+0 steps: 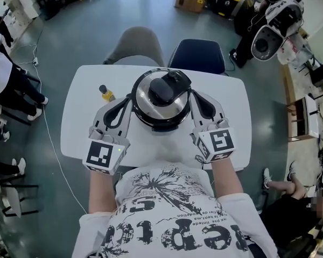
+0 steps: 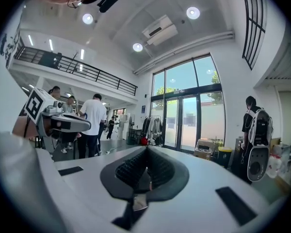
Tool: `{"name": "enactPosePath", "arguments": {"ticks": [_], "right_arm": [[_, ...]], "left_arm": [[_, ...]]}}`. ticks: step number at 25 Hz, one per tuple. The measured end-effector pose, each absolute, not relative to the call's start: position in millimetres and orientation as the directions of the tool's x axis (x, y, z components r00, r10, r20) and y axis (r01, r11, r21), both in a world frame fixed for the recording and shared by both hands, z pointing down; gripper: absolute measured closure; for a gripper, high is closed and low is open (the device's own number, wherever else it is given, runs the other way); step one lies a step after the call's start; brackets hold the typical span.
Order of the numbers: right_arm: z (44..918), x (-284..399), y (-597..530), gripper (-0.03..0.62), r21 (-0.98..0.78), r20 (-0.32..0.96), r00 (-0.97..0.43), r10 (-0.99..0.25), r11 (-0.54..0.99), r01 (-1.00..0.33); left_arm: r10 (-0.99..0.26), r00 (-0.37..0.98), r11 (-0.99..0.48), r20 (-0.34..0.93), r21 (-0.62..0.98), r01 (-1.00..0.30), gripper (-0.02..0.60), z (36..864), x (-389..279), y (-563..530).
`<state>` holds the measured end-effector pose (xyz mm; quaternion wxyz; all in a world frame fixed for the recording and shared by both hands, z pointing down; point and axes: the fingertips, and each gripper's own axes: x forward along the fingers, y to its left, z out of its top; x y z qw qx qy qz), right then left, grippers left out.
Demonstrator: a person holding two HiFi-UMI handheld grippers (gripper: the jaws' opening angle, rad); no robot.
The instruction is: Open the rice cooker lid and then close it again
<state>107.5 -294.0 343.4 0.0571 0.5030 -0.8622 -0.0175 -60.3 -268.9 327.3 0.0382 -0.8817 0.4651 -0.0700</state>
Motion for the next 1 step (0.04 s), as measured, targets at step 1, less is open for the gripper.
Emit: {"name": "enactPosePath", "arguments": {"ticks": [1], "right_arm": [[342.7,108.7,-294.8,0.582,0.081,0.084,-0.487,-0.870,0.493,-0.866]], "left_arm": [[-0.827,0.554,-0.562,0.090,-0.131,-0.817,0.568,326.4,-59.7,-269.0]]}}
